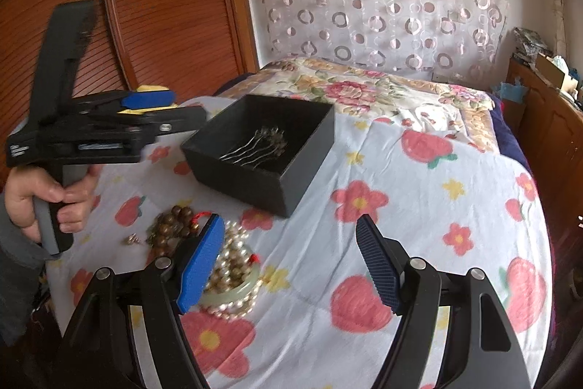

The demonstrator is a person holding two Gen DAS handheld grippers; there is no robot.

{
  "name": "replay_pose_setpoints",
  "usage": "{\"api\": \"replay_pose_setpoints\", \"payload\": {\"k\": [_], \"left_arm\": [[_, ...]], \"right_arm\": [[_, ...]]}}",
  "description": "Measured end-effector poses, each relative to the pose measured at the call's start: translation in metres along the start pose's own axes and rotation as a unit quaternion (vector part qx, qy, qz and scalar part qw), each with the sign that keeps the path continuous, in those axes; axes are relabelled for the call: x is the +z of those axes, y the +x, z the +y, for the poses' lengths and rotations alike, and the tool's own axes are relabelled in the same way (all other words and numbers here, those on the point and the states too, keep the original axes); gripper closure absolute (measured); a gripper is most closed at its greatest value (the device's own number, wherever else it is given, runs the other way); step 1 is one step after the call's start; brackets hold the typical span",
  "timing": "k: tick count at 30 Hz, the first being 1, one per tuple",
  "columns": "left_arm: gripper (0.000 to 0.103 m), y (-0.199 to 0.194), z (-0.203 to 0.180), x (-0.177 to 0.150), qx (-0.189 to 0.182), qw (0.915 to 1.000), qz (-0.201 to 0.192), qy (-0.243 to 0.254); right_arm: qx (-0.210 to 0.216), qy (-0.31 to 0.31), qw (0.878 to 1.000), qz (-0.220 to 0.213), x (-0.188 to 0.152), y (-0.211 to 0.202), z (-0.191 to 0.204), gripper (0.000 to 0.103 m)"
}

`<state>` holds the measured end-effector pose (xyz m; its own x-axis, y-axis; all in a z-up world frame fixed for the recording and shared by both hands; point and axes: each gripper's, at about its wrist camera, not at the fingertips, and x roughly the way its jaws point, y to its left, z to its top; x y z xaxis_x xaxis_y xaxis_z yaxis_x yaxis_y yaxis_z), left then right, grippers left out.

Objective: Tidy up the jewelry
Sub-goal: 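Open the left tool over the box while the right tool drops the cuff inside, then close the right tool on the pale green jade bangle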

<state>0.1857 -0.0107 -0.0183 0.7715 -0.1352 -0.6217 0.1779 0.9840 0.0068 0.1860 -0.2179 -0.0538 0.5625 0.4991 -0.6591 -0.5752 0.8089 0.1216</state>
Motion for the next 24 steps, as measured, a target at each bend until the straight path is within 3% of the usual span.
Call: {"api": "replay_pose_setpoints", "payload": {"k": [12, 24], "left_arm": [[0.016, -0.048, 0.028, -0.077, -0.003, 0.9991, 0.023, -0.035], [0.016, -0.069, 0.028, -0.109, -0.005, 0.9988, 0.033, -0.036]], "right_arm": [[0.027, -0.030, 0.998, 0.041, -0.022, 0.018, 0.040, 0.026], [0.049, -0.037, 0.994, 0.090, -0.017, 0.042, 0.054, 0.024]]}}
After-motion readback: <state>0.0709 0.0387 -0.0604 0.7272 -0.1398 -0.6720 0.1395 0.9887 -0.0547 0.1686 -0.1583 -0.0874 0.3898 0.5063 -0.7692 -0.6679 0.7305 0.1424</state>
